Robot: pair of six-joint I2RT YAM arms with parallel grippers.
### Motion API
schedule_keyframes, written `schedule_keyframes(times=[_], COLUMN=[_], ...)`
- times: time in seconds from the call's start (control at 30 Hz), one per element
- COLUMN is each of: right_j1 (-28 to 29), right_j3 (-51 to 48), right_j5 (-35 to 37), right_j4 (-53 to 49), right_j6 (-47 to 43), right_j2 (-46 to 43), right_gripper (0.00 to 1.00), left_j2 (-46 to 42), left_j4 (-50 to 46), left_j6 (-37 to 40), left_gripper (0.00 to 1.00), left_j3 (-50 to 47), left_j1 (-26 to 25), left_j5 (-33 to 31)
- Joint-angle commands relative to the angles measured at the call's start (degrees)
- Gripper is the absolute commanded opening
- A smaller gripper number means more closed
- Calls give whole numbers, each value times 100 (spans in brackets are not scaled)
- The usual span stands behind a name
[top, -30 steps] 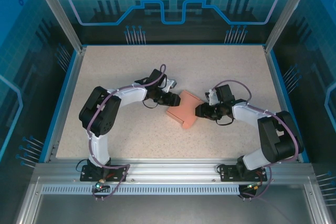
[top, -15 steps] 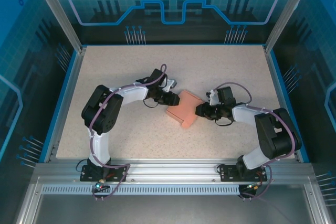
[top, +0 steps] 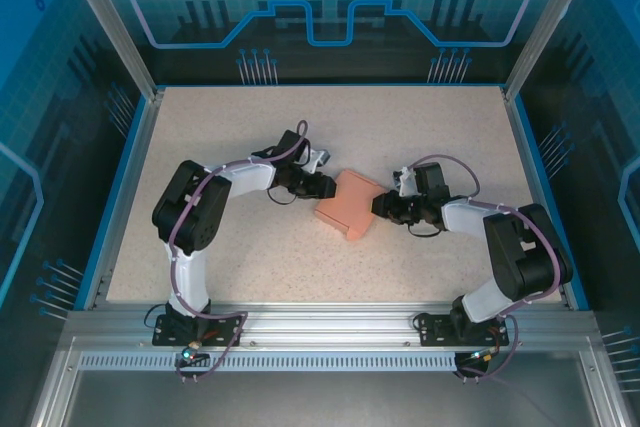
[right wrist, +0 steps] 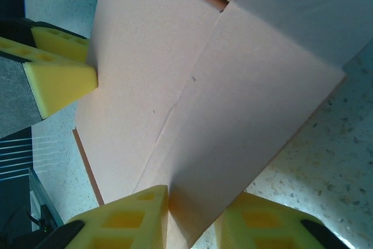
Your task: Fold the paper box
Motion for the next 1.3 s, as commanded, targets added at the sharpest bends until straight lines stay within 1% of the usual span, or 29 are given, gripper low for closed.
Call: schedule_keyframes(times=[0.0,0.1,0.23,0.57,0.87,1.27], right_j1=[-51,-55,-55,-39,12,76], right_j3=[5,-4,-13,-5,65,123], right_j5=[-240,-275,-305,-364,-332,-253], right_j4=[308,401,504,596,497,325], right_j6=[154,238,355,568,622,643], right_j2=[50,-4,-109,-390,-627,-859], right_gripper=[24,20,18,18,18,18], left_j2=[149,146,132,131,183,219], left_j4=[-152,-108,-48,35,87,182], left_j6=[-120,-166,-211,-286,-329,-385], left_gripper=[38,38,39,40,44,45], left_j3=[-244,-307,-378,-432,-401,-389], left_j1=[52,82,122,149,149,148], left_j5=[39,31,65,189,346,489])
